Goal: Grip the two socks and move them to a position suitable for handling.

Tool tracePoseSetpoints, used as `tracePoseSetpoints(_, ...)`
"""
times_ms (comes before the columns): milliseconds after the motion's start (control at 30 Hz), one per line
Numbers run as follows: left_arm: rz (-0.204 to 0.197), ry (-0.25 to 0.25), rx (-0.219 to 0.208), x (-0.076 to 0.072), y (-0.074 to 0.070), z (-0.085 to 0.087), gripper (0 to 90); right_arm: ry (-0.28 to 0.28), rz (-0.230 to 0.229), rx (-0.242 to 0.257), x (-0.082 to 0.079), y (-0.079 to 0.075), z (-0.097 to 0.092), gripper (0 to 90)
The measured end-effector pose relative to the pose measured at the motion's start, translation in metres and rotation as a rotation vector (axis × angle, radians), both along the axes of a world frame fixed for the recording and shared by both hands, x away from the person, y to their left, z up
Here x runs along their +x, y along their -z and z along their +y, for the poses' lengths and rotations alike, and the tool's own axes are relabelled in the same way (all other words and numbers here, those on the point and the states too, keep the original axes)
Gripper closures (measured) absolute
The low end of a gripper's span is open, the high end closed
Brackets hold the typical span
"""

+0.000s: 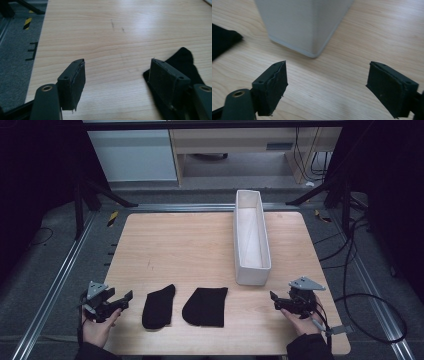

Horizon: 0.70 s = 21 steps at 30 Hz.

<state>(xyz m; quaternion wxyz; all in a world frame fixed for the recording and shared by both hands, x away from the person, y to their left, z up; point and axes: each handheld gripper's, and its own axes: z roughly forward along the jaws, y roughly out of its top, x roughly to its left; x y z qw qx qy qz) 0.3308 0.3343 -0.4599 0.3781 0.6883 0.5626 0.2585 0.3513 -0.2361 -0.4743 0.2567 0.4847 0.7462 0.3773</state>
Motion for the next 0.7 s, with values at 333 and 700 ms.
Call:
tracePoseSetpoints(333,0.016,0.084,0.033,-0.003,0.006,-0.020,32.3,-0.143,0.010,0.017,-0.006,-0.001,0.043,23.2)
tracePoseSetpoints(700,0.008,0.105,-0.018,-0.010,0.006,-0.011,36.4,-0.287,0.007,0.005,-0.002,-0.004,0.087,24.9)
